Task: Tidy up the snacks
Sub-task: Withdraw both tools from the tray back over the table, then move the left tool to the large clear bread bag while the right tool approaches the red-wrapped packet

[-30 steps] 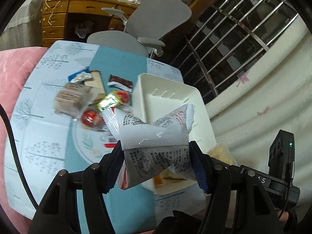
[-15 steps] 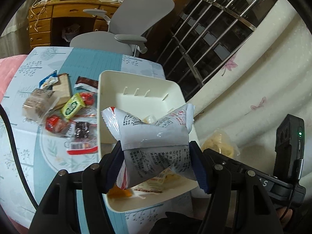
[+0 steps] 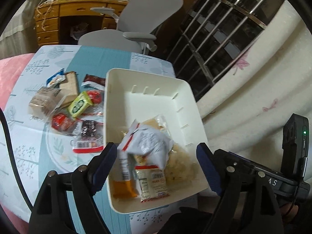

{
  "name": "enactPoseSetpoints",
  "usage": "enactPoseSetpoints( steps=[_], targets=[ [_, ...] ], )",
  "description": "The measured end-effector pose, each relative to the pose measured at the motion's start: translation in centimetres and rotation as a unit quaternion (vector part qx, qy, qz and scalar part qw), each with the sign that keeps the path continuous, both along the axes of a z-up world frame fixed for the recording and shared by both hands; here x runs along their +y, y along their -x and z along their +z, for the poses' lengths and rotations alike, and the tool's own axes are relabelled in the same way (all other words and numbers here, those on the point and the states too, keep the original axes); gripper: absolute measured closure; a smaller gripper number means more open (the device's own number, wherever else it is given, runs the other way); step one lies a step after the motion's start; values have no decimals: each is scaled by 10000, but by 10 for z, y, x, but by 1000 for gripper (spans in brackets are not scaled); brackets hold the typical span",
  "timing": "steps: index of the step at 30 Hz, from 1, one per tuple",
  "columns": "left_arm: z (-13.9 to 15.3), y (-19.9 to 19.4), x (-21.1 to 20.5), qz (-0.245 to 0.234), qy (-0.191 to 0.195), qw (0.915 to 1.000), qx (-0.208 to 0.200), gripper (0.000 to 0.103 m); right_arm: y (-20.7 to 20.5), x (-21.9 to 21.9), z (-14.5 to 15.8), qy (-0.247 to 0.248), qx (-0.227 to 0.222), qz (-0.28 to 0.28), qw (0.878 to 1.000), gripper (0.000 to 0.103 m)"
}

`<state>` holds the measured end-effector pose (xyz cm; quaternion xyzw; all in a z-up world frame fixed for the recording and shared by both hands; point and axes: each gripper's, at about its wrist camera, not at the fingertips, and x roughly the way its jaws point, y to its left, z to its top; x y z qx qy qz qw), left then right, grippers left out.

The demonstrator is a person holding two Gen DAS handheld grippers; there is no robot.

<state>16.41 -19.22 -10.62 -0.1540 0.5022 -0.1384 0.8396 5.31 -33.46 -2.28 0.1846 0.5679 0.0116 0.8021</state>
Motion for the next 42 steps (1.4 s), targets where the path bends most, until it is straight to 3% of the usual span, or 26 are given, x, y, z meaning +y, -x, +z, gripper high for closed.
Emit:
enactPoseSetpoints(
  steps=[6, 19, 24, 35, 42],
  targets=[
    [-1, 8, 27, 228, -73, 9997, 76, 15, 1, 12, 1, -68, -31, 145, 9999, 38],
    [1, 27, 102, 405, -396, 9974, 449, 15, 7, 82, 3, -132, -257, 668, 9973, 33],
    [7, 26, 136, 269, -597, 9960, 609, 15, 4, 119, 6, -240, -432, 793, 9956, 32],
    [9, 2, 206, -284, -640, 9941, 829, 15, -4, 203, 6, -75, -634, 851, 9943, 31],
    [2, -26, 243, -719, -508, 9910, 1009, 14, -13, 251, 2, 392, -727, 902, 9925, 31]
  ],
)
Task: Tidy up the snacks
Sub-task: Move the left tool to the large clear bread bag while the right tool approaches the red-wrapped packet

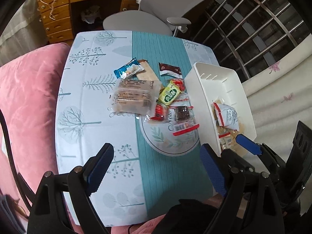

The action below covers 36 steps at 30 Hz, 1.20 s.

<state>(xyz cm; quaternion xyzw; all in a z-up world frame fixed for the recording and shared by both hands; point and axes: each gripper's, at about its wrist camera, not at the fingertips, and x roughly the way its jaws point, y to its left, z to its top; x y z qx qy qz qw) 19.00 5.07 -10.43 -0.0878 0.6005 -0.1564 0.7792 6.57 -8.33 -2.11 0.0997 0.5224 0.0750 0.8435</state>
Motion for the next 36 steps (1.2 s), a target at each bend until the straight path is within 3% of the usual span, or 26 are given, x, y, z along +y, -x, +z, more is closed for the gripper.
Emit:
enactPoseSetpoints(
  steps=[3, 8, 16, 23, 36],
  targets=[
    [-6, -14, 14, -187, 102, 9997, 138, 14, -3, 14, -5, 146, 19, -85, 9999, 31],
    [-19, -32, 29, -288, 151, 9989, 327, 10, -5, 33, -10, 795, -92, -52, 9968, 31],
    [-48, -67, 33, -151, 232, 9975, 648, 10, -13, 52, -28, 1423, -187, 334, 9891, 31],
    [-73, -100, 27, 120, 73, 9971, 748, 9, -35, 64, -60, 1892, -113, 977, 9770, 31],
    [-143, -149, 3, -202, -258, 9871, 1565, 4, -72, 90, -117, 2345, 26, 1592, 9590, 31]
  ],
)
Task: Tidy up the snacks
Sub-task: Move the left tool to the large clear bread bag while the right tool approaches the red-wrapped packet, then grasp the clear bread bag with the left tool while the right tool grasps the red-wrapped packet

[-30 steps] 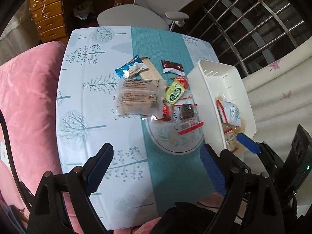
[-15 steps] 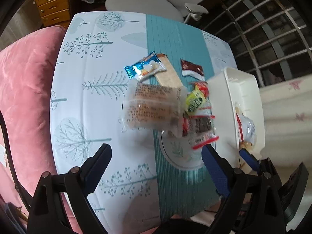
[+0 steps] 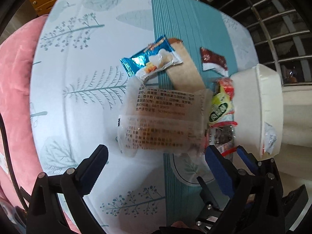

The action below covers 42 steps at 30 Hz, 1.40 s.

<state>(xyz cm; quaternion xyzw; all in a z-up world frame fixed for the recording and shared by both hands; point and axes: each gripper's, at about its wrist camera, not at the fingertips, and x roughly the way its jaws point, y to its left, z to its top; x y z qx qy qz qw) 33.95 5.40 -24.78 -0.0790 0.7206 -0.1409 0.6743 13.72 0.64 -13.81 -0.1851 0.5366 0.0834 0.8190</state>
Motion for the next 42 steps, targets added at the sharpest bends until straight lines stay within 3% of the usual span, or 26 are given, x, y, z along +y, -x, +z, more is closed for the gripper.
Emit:
enactPoseSetpoints(
  steps=[13, 21, 31, 33, 35, 42],
  targets=[
    [-36, -36, -22, -162, 72, 9989, 428, 1, -23, 15, -36, 12, 273, 284, 9992, 31],
    [-57, -44, -42, -318, -193, 9969, 695, 0, -33, 11, -47, -95, 440, 187, 9988, 31],
    [-65, -44, -48, -135, -162, 9976, 658, 0, -30, 12, -52, -95, 352, 219, 9991, 36],
    [-65, -42, -48, -78, -123, 9979, 629, 12, -26, 10, -51, -113, 313, 187, 9993, 40],
    [-63, -41, -44, -3, -192, 9981, 588, 18, -25, 8, -50, -81, 260, 178, 9995, 47],
    [-50, -27, -30, 207, -252, 9976, 607, 28, -21, 2, -47, -58, 242, 117, 9996, 50]
  ],
)
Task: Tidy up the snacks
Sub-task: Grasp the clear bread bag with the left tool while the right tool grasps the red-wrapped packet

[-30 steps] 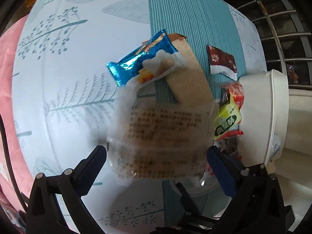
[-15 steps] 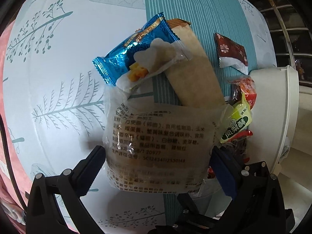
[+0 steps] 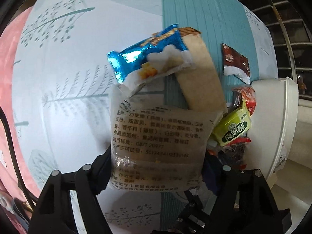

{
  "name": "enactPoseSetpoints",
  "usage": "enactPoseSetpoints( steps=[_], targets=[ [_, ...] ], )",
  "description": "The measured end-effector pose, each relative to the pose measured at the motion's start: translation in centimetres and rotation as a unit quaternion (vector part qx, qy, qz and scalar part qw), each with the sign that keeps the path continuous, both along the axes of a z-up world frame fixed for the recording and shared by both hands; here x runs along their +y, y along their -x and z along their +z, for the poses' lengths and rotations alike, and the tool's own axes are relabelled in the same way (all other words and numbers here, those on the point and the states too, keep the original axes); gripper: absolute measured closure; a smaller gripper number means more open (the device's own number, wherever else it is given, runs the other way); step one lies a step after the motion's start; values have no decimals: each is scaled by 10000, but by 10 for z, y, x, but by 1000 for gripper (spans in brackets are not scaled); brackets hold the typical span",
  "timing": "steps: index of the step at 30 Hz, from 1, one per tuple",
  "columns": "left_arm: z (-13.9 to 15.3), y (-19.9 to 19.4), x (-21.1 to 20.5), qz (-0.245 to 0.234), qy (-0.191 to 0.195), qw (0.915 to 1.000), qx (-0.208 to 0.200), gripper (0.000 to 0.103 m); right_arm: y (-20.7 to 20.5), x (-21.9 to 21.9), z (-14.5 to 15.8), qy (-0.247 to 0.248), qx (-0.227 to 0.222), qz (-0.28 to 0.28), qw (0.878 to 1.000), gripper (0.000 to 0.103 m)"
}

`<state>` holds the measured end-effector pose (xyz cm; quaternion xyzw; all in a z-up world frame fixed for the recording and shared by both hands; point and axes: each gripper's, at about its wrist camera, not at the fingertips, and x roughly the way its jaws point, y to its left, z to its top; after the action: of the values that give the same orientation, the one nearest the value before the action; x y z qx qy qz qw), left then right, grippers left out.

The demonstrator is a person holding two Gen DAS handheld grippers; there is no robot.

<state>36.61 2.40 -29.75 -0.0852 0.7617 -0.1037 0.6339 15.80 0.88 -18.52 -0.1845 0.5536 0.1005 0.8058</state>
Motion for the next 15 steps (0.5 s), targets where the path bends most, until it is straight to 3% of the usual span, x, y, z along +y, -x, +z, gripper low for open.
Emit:
enactPoseSetpoints(
  steps=[7, 15],
  targets=[
    [19, 27, 23, 120, -154, 9998, 35, 28, 10, 2, 7, 19, 192, -110, 9998, 52],
    [57, 55, 43, 332, -28, 9990, -290, 28, 31, 16, 26, 74, 193, -89, 9997, 53]
  ],
)
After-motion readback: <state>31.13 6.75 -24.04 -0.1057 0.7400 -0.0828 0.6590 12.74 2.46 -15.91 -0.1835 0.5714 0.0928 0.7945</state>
